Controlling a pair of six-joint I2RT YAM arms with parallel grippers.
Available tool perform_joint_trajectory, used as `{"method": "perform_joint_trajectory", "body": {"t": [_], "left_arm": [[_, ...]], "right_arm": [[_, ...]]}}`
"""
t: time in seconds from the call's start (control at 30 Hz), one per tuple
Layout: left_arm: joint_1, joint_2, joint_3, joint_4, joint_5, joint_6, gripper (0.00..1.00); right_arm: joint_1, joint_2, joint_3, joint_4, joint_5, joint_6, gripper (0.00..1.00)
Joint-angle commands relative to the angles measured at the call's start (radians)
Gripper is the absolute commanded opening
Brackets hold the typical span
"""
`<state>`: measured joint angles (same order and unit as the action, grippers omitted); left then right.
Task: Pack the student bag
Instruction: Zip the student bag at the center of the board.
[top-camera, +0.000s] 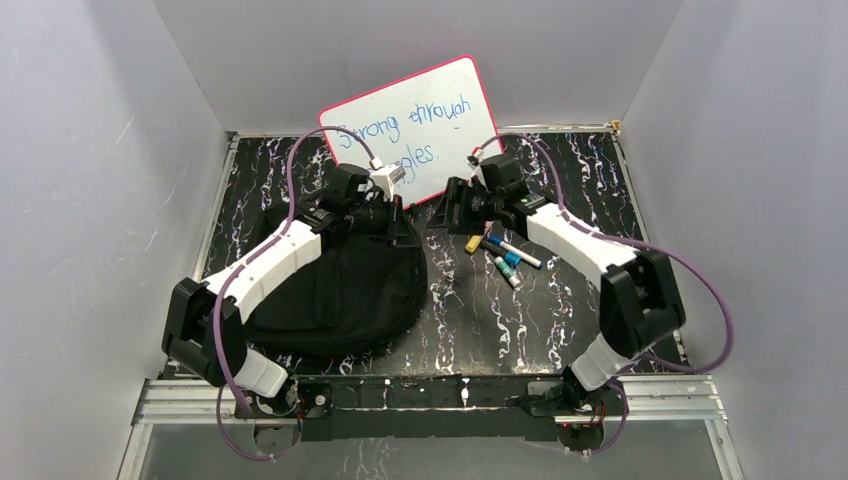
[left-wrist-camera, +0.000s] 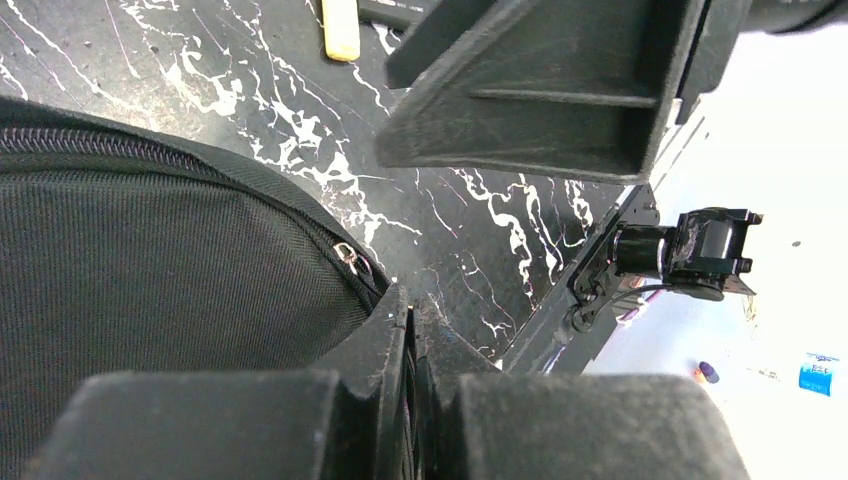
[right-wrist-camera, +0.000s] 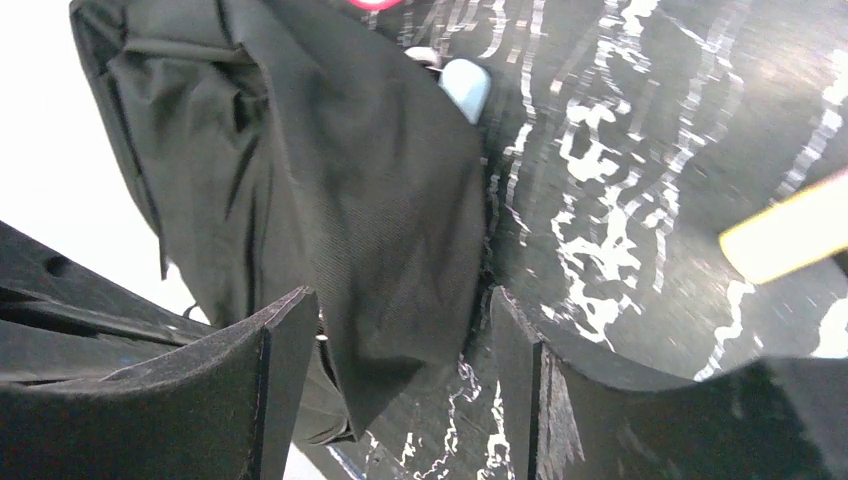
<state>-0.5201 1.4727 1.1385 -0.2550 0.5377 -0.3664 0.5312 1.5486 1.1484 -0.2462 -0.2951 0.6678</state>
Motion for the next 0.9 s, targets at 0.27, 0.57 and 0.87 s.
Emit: {"method": "perform_joint_trajectory", "body": {"t": [0.27, 0.57, 0.87], "left_arm": [[-0.008, -0.059, -0.031, 0.008, 0.035, 0.017, 0.0], [-0.008, -0.043, -0.026, 0.013, 0.048, 0.024, 0.0], [-0.04, -0.027, 0.002, -0.013, 0.072, 0.037, 0.0]], "right_arm": [[0.002, 0.232, 0.21, 0.147, -0.365, -0.053, 0.68], [0.019, 0.341, 0.288, 0.102, -0.415, -0.07, 0.6], [0.015, 0.332, 0.282, 0.123, -0.332, -0.03, 0.14]]}}
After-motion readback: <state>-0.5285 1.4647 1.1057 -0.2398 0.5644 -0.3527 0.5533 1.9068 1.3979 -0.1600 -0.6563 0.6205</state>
